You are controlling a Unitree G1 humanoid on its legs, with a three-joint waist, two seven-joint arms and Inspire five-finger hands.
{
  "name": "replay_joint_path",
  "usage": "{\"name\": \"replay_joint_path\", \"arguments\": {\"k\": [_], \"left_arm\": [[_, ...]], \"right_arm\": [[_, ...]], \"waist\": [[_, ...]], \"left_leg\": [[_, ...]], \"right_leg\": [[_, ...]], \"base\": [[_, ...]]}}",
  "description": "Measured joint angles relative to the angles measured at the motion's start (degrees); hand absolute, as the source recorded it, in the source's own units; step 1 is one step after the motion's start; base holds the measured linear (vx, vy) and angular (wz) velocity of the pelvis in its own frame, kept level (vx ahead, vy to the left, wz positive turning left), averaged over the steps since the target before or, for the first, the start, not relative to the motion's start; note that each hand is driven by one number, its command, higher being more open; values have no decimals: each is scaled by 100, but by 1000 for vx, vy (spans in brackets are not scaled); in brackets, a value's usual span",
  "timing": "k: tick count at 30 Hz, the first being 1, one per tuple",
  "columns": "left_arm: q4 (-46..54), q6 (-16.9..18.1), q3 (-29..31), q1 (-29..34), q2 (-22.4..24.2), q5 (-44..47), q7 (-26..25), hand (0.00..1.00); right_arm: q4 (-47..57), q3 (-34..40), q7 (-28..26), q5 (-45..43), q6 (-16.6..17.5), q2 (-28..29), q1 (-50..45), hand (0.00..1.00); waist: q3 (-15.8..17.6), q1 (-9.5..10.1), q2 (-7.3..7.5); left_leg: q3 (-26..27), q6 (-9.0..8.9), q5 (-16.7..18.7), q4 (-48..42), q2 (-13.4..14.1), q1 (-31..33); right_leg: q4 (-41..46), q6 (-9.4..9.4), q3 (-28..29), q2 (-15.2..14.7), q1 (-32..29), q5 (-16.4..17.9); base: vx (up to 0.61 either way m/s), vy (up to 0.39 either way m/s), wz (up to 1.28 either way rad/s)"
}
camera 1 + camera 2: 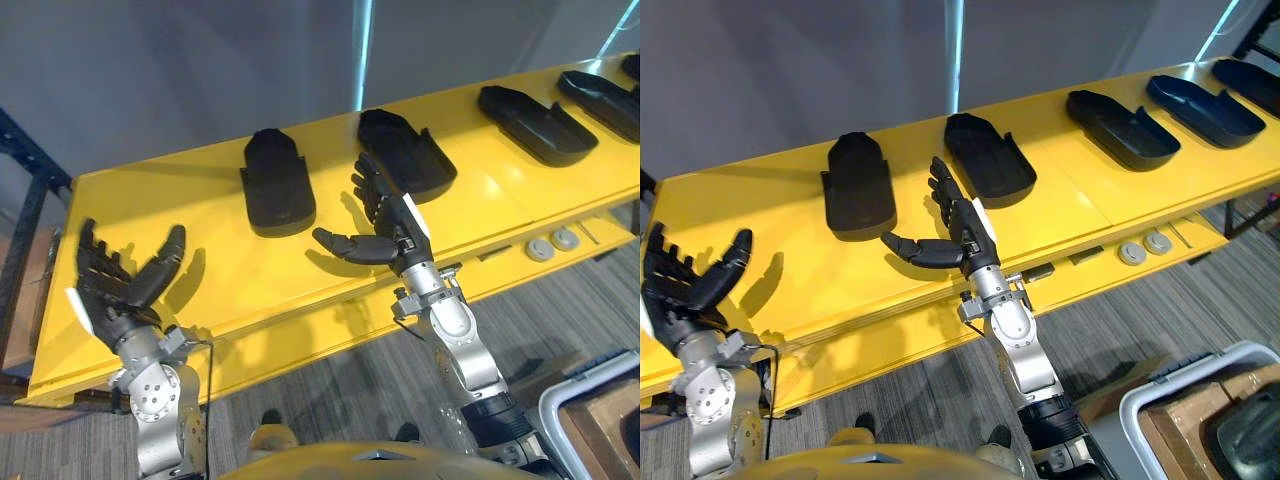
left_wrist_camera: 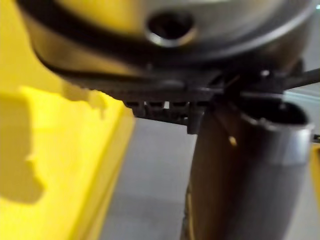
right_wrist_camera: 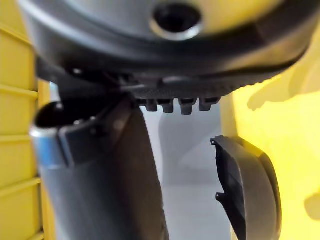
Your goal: Walk over and take three plastic housings, then place them on the shelf
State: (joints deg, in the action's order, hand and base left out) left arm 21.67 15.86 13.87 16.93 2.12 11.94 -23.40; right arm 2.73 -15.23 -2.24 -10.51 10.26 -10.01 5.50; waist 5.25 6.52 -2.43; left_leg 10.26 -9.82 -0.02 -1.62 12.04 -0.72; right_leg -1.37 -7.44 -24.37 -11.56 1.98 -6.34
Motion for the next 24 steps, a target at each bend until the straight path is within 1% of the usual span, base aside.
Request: {"name": "replay_joint_path", "arguments": {"k": [1,3,5,6,7,8,9,11,12,13,14,15,16,17,19,22,23,24], "left_arm": [[316,196,-89,2,-3,-142,121,100],[561,337,-302,2,-7,-135,293,100],[664,547,-821,-9,-58,-119,703,100],[663,551,-957,-7,-71,-76,801,100],[643,550,-1222,-10,-96,24,1016,100],[641,550,-1361,-15,-110,116,1107,100],[623,550,-1536,-29,-123,175,1238,100],[503,549,-1706,-130,-188,247,1418,100],[431,549,-1819,-180,-259,339,1493,100],[326,546,-1898,-269,-303,327,1503,100],[260,538,-1962,-335,-314,319,1489,100],[116,513,-2004,-477,-321,304,1412,100],[-28,493,-2062,-610,-316,287,1283,100],[-48,487,-2074,-629,-315,284,1256,100],[-95,379,-2110,-764,-317,56,1083,100],[-92,352,-2234,-898,-311,-137,940,100],[-91,344,-2252,-1038,-312,-304,873,100],[-90,338,-2252,-1075,-313,-365,852,100]], "right_arm": [[0,-51,154,117,0,80,9,100],[-3,-117,322,132,-2,108,9,100],[-3,-146,665,352,-8,131,19,100],[-3,-145,747,358,-17,124,20,100],[1,-101,954,489,-63,120,0,100],[7,-35,1033,567,-95,120,-28,100],[46,133,1080,579,-137,120,-100,100],[214,464,1160,574,-156,113,-328,100],[341,733,1198,571,-158,103,-519,100],[494,1040,1220,554,-157,78,-735,100],[554,1184,1218,535,-154,72,-837,100],[665,1457,1207,324,-153,72,-1060,100],[718,1752,1154,0,-137,80,-1326,100],[719,1801,1135,-61,-129,80,-1390,100],[718,1952,1012,-347,-100,99,-1799,100],[718,1818,845,-409,-61,187,-2004,100],[718,1576,664,-389,45,183,-1935,100],[718,1455,583,-369,73,171,-1882,100]], "waist": [[-25,-4,-1],[-95,-8,-6],[-170,-24,-9],[-170,-28,-10],[-170,-79,-13],[-170,-111,-13],[-170,-203,-10],[-166,-293,-14],[-165,-401,-13],[-164,-476,-9],[-160,-535,-5],[-152,-630,0],[-130,-779,0],[-131,-822,-2],[-77,-999,6],[-46,-1011,7],[72,-989,-4],[116,-988,-17]], "left_leg": [[-44,12,-9,6,-29,-22],[-36,29,-25,42,-59,-51],[65,32,-57,109,-66,-169],[120,32,-59,121,-63,-215],[284,31,-60,188,-61,-344],[396,30,-59,223,-60,-413],[589,27,-57,262,-60,-506],[831,15,-42,284,-60,-608],[1009,2,-30,284,-59,-679],[1223,-16,21,255,-44,-706],[1313,-18,51,233,-41,-708],[1473,-32,103,170,-30,-714],[1675,-57,158,161,-17,-790],[1705,-61,170,150,-9,-796],[1949,-101,352,-76,88,-773],[2004,-94,527,-371,217,-522],[1908,-80,615,-633,292,-248],[1851,-78,643,-724,320,-144]], "right_leg": [[-2,-2,-45,-25,51,2],[1,-2,-40,-51,61,2],[28,-3,47,-61,64,2],[38,-5,106,-59,59,1],[50,-14,262,-49,40,-6],[61,-15,376,-40,8,-8],[82,-27,562,-26,-67,-27],[124,-14,800,-3,-179,-49],[130,4,997,35,-283,-94],[119,20,1225,83,-400,-143],[118,27,1307,100,-462,-164],[106,48,1493,141,-565,-217],[60,62,1656,196,-620,-263],[45,67,1688,210,-629,-272],[-21,102,1902,318,-719,-348],[-146,159,1977,403,-860,-417],[-191,209,1949,428,-984,-460],[-191,221,1918,436,-1039,-469]], "base": [[-14,22,16],[-22,34,4],[-25,30,-16],[-49,21,-43],[-48,16,-52],[-61,18,-74],[-38,13,-64],[-33,14,-73],[-17,10,-98],[-6,2,-90],[-5,-4,-89],[7,-12,-88],[9,-10,-77],[14,-13,-68],[10,-19,-55],[-13,-40,-24],[-46,-53,5],[-45,-65,16]]}}
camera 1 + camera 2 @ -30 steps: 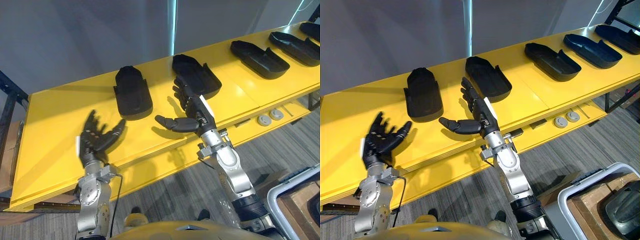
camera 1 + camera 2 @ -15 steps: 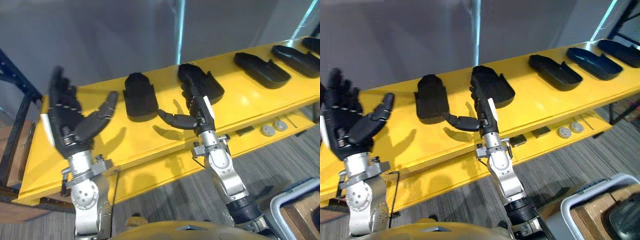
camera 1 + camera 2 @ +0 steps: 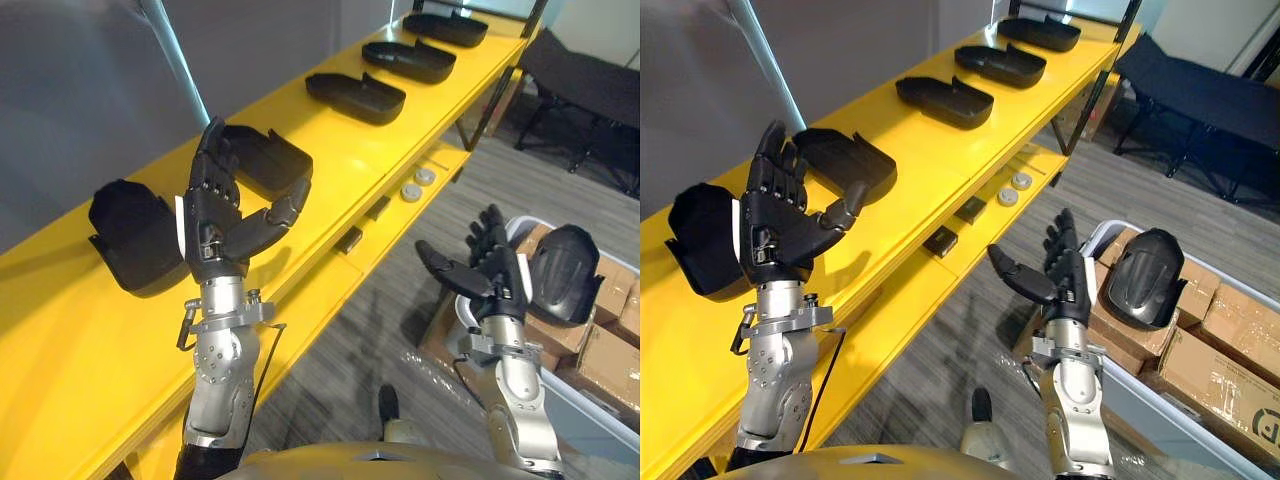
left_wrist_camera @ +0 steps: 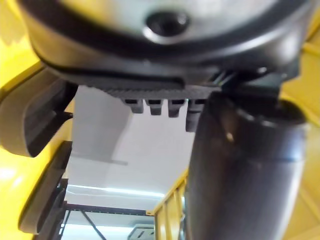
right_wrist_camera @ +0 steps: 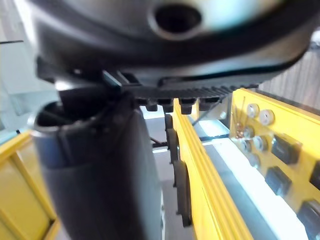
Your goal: Walk over and take three plastic housings, then place them on the shelf
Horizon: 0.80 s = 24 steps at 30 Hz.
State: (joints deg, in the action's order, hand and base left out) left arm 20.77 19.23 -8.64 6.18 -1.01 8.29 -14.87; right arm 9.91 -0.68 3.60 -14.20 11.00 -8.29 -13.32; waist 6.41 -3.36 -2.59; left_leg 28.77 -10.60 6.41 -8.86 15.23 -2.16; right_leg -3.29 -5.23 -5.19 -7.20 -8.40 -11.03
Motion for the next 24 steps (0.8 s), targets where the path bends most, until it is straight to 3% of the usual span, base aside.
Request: {"name": "replay_joint_path", "arguments": {"k": [3,4,5,6,7,9,12,17,19,21,22,23,24], "left_arm": [[-1,-135,49,-77,-12,3,-15,100],[8,-156,137,-2,-45,4,-48,100],[35,-157,181,61,-67,7,-79,100],[159,-155,244,253,-110,19,-142,100],[263,-155,280,395,-154,21,-148,100],[410,-156,284,517,-212,24,-116,100],[430,-160,298,642,-222,38,-11,100],[424,-163,-47,655,-226,248,415,100],[408,-163,-107,735,-226,284,573,100],[395,-165,-25,772,-227,281,543,100],[324,-164,154,759,-186,279,540,100],[136,-166,217,660,-183,280,547,100],[51,-167,228,598,-187,282,539,100]], "right_arm": [[-45,-753,-329,271,11,-119,443,100],[-159,-1099,-431,285,15,-174,701,100],[-268,-1256,-463,332,56,-218,861,100],[-572,-1535,-514,429,158,-351,1276,100],[-938,-1651,-545,449,290,-393,1632,100],[-1191,-1630,-423,430,411,-385,1921,100],[-1290,-1607,-188,287,475,-329,1980,100],[-1284,-1200,-67,199,704,-204,1388,100],[-1177,-1014,-54,55,728,34,918,100],[-1160,-995,-141,-118,725,109,816,100],[-1137,-1050,-269,-200,727,156,865,100],[-1133,-1079,-277,-203,722,163,871,100],[-1135,-1159,-277,-203,704,176,882,100]], "waist": [[295,185,-77],[344,375,-32],[363,496,-2],[385,742,-27],[375,837,-67],[426,969,53],[431,1011,72],[446,924,32],[524,892,185],[575,847,259],[615,815,115],[632,799,73],[620,800,27]], "left_leg": [[-1029,295,194,-501,-11,399],[-1774,526,357,-815,-119,582],[-2258,549,586,-878,-285,586],[-3059,576,817,-908,-724,567],[-3373,545,1046,-870,-820,533],[-3320,580,1074,-897,-1006,608],[-3336,598,1070,-1077,-1211,674],[-3289,724,1265,-1312,-1293,464],[-3043,836,1328,-1427,-1460,284],[-2833,927,1342,-1544,-1555,307],[-2581,1044,1297,-1531,-1348,433],[-2469,1079,1212,-1502,-1289,479],[-2408,1085,1148,-1462,-1229,489]], "right_leg": [[-3,70,18,94,-38,-88],[-46,123,190,98,-35,-77],[-89,118,309,77,-30,-95],[-112,94,571,91,-67,-152],[-113,47,621,156,-91,-181],[-115,-21,696,-7,-182,-250],[-37,-56,674,-193,-234,-291],[544,-56,722,-187,-336,-291],[712,-67,732,-293,-350,-303],[701,27,442,-336,-498,-648],[544,-81,210,-243,-674,-1206],[1602,399,-141,-319,-942,-409],[2464,667,-309,-395,-1100,171]], "base": [[-34,-24,1],[-36,42,-43],[-71,132,-90],[-98,202,-86],[-98,198,-72],[-65,200,-13],[3,203,0],[-1,109,-25],[-68,119,-58],[-192,89,-99],[-330,82,-113],[-292,61,-86],[-226,55,-35]]}}
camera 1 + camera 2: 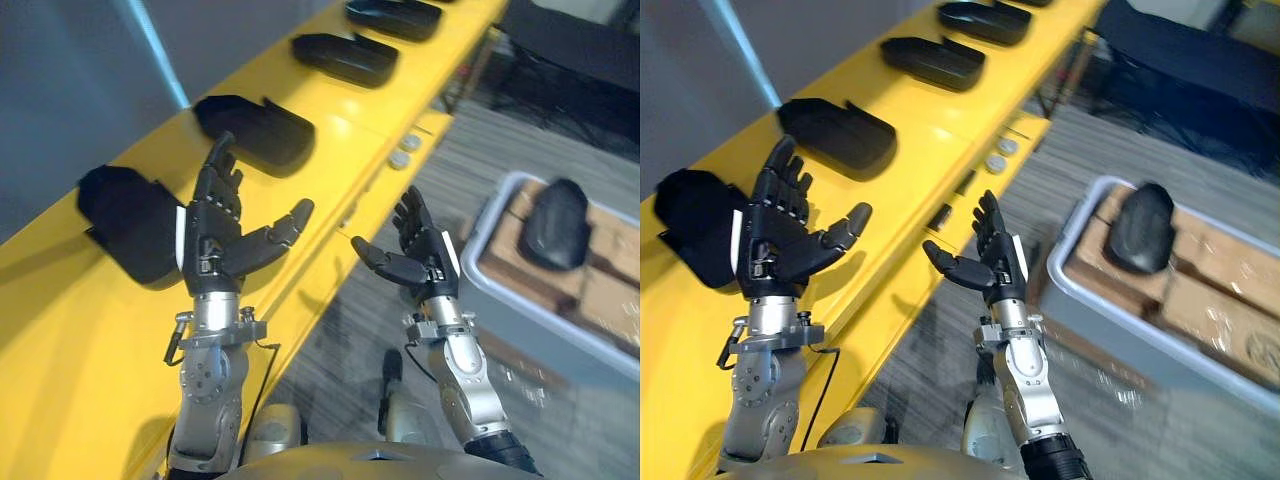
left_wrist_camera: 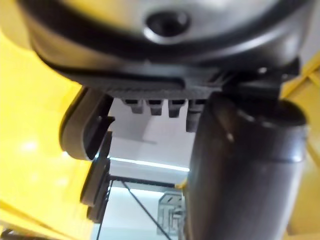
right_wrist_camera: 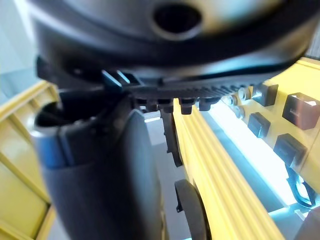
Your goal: Walk over and take three plastic housings, then place them on the shelf
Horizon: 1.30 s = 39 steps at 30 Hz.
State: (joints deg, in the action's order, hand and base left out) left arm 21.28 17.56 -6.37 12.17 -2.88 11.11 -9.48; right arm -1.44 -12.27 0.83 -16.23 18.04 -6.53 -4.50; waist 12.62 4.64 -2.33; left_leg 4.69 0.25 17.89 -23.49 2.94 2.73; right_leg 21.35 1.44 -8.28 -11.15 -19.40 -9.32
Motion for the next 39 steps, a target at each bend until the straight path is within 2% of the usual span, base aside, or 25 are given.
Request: {"name": "replay_joint_path", "arguments": {"k": [1,2,3,4,6,8,10,11,12,13,14,15,16,17,18,19,20,21,22,24,26,28,29,35,39], "left_arm": [[-39,1,45,91,-26,2,-61,100],[-36,5,68,138,-47,3,-98,100],[-35,9,83,138,-48,7,-107,100],[-30,85,164,143,-50,33,-102,100],[34,178,295,155,-52,234,-83,100],[153,298,421,186,-57,457,-54,100],[287,365,524,168,-112,657,-28,100],[304,370,524,162,-149,655,-27,100],[285,381,487,164,-170,651,-14,100],[283,440,402,207,-34,647,-46,100],[224,451,248,213,166,625,-106,100],[217,442,139,222,241,626,-151,100],[221,444,6,227,235,646,-149,100],[213,444,-44,245,232,672,-111,100],[216,459,-129,293,228,673,-70,100],[243,518,-230,367,219,577,-135,100],[266,627,-388,447,187,410,-244,100],[265,631,-453,442,172,396,-269,100],[249,632,-551,433,148,396,-342,100],[52,634,-592,444,75,408,-450,100],[-210,629,-556,563,73,461,-476,100],[-386,604,-524,627,37,461,-467,100],[-581,224,-389,587,-36,458,-551,100],[-581,223,-359,588,-34,463,-538,100],[-638,38,180,614,39,760,-281,100]], "right_arm": [[-3,-298,-20,3,-13,-16,61,100],[-5,-600,-23,6,-13,-10,162,100],[-10,-735,-4,7,-16,-1,220,100],[-61,-1063,70,28,-39,35,393,100],[-158,-1419,151,202,-160,219,663,100],[-225,-1588,219,398,-277,341,855,100],[-224,-1548,240,423,-448,358,984,100],[-220,-1495,241,417,-482,362,942,100],[-220,-1391,227,407,-523,325,825,100],[-217,-1182,115,327,-610,100,685,100],[-229,-1001,-26,215,-666,-187,608,100],[-246,-854,-73,186,-673,-348,532,100],[-283,-456,-89,211,-671,-581,347,100],[-281,-300,-83,239,-648,-663,247,100],[-269,-110,-80,231,-612,-751,111,100],[-228,-21,-96,37,-594,-830,32,100],[-172,8,-223,-315,-487,-868,-35,100],[-146,8,-274,-363,-454,-863,-54,100],[-124,-13,-369,-317,-374,-837,-45,100],[-125,-78,-427,-169,-335,-688,-30,100],[-118,-177,-413,201,-305,-577,-9,100],[-134,-257,-357,363,-302,-321,38,100],[-496,-244,67,237,-407,-155,86,100],[-520,-236,65,236,-407,-165,87,100],[-725,-75,-147,174,-570,-164,104,100]], "waist": [[-13,1,-33],[-22,47,-27],[-35,113,-7],[-108,288,73],[-226,507,199],[-249,644,217],[-259,638,256],[-259,606,302],[-285,537,326],[-322,453,255],[-349,375,-11],[-357,290,-78],[-341,126,-21],[-299,110,48],[-321,141,49],[-344,191,31],[-373,241,-17],[-380,269,-22],[-413,319,-73],[-446,349,66],[-478,422,118],[-521,491,210],[-700,309,249],[-700,308,248],[-713,313,234]], "left_leg": [[70,-12,-140,92,129,-21],[125,-57,-252,150,264,1],[150,-94,-304,168,317,17],[210,-172,-382,162,433,127],[294,-342,-481,113,637,371],[345,-508,-575,-42,982,651],[336,-854,-751,-204,1467,879],[330,-987,-796,-221,1549,880],[282,-1195,-860,-200,1657,846],[245,-1465,-1033,92,1954,660],[119,-1414,-1203,316,2212,614],[50,-1250,-1453,471,2284,612],[-113,-681,-1958,504,2207,699],[-241,-730,-1900,331,2083,749],[-485,-1003,-1574,48,1769,766],[-569,-1146,-1172,-246,1406,785],[-589,-975,-597,-479,973,860],[-656,-950,-473,-454,802,883],[-695,-793,-303,-203,575,861],[-689,-720,-416,134,474,732],[-634,-683,-517,334,445,600],[-583,-655,-551,389,343,593],[-674,-672,-631,572,249,618],[-656,-675,-629,582,250,598],[-510,-670,-639,684,269,456]], "right_leg": [[1342,122,-288,-257,-53,749],[2063,162,-500,-585,168,1106],[2257,193,-581,-782,312,1230],[2398,223,-648,-1196,622,1279],[2098,185,-644,-1653,1026,1218],[1162,38,-625,-1744,1334,1098],[-138,-131,-454,-1492,1513,731],[-287,-268,-384,-1409,1552,495],[-353,-932,-466,-1329,1651,912],[-337,-1678,-557,-1075,1666,1686],[-206,-1636,-583,-781,1545,1830],[-83,-1562,-564,-658,1436,1851],[-17,-1367,-513,-593,1284,1963],[-80,-1296,-452,-556,1278,1937],[-243,-1194,-342,-513,1279,1852],[-466,-1068,-223,-449,1286,1732],[-849,-1013,-76,-272,1352,1402],[-978,-1000,-59,-210,1369,1298],[-1137,-992,-52,-105,1361,1154],[-1295,-988,-79,-84,1343,981],[-1647,-942,-211,-91,1495,699],[-1992,-1017,-373,-178,1615,553],[-2454,-943,-557,-169,1651,153],[-2455,-943,-549,-168,1653,154],[-2479,-943,-523,-168,1701,154]], "base": [[-156,0,-23],[-130,-41,-24],[-117,-117,-33],[-86,-151,-38],[-114,-364,-55],[-162,-554,-81],[-202,-601,-93],[-170,-549,-58],[-215,-705,-60],[-233,-810,-66],[-190,-655,-57],[-148,-496,-31],[-110,-322,-22],[-147,-412,-41],[-80,-194,-59],[-90,-163,-89],[-50,-92,-78],[-37,-89,-66],[-11,-83,-30],[-26,-65,-14],[-35,4,-12],[-45,31,-4],[0,0,0],[0,0,-1],[3,-1,-10]]}}
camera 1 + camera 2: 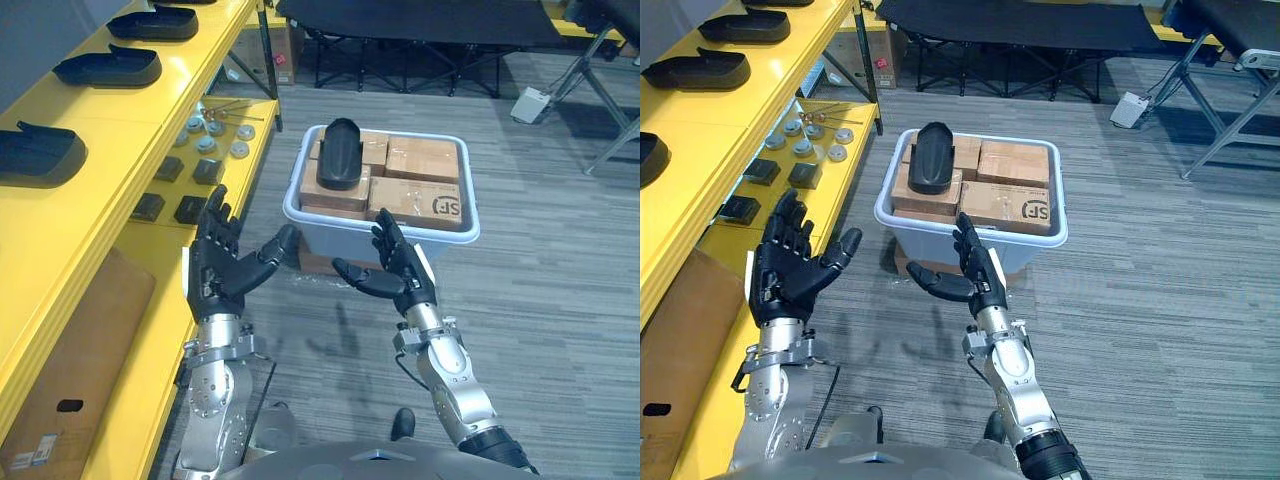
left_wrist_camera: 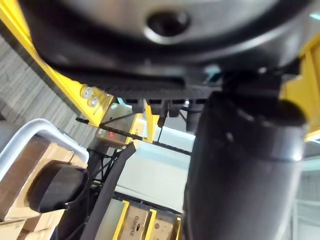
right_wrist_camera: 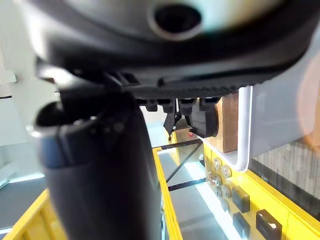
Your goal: Walk over and take three plastic housings, then place them on the shelf
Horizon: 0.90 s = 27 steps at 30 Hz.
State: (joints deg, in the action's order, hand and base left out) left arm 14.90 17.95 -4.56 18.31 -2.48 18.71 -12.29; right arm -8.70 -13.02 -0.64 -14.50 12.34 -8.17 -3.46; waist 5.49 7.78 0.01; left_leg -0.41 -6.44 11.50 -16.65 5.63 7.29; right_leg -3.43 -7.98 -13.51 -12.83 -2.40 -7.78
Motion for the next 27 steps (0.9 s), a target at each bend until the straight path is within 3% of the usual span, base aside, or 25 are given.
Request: {"name": "replay_joint_path", "arguments": {"k": [7,17,20,21,24,25,26,27], "left_arm": [[-641,-652,1106,297,396,679,583,100],[-668,-733,1087,424,483,819,919,100],[-860,-848,970,363,470,819,927,100],[-954,-903,898,361,467,816,963,100],[-1026,-1030,777,406,288,767,1142,100],[-1026,-1043,727,409,199,769,1141,100],[-1027,-1047,721,403,135,769,1140,100],[-1030,-1049,723,385,67,774,1134,100]], "right_arm": [[-504,340,-528,-207,-587,-75,12,100],[-756,90,-629,-260,-685,154,76,100],[-807,105,-527,-253,-667,156,74,100],[-808,147,-443,-256,-630,149,71,100],[-807,176,-278,-255,-469,206,-32,100],[-807,174,-279,-256,-402,239,-49,100],[-803,172,-282,-257,-393,253,-48,100],[-785,173,-298,-257,-375,248,-47,100]], "waist": [[-261,7,-120],[-424,65,-58],[-432,100,-111],[-420,82,-151],[-336,-12,-69],[-234,-35,-53],[-218,-42,-8],[-205,-50,17]], "left_leg": [[147,0,-35,260,34,-255],[146,55,10,253,36,-301],[125,194,114,106,5,-284],[115,242,119,80,0,-278],[48,382,74,100,-48,-383],[3,480,52,96,-78,-446],[-33,505,62,93,-63,-463],[-51,512,68,88,-48,-453]], "right_leg": [[-95,0,-53,12,121,0],[82,30,-381,-24,147,-24],[759,91,-558,-164,-100,15],[1454,116,-676,-297,-435,29],[2998,921,-890,-682,-1099,-301],[3271,920,-734,-732,-1221,-321],[3300,864,-654,-678,-1271,-135],[3182,643,-598,-470,-1237,366]], "base": [[20,-7,-7],[-16,7,2],[-81,102,4],[-97,136,13],[-65,157,16],[-16,87,6],[-7,10,4],[38,-59,0]]}}
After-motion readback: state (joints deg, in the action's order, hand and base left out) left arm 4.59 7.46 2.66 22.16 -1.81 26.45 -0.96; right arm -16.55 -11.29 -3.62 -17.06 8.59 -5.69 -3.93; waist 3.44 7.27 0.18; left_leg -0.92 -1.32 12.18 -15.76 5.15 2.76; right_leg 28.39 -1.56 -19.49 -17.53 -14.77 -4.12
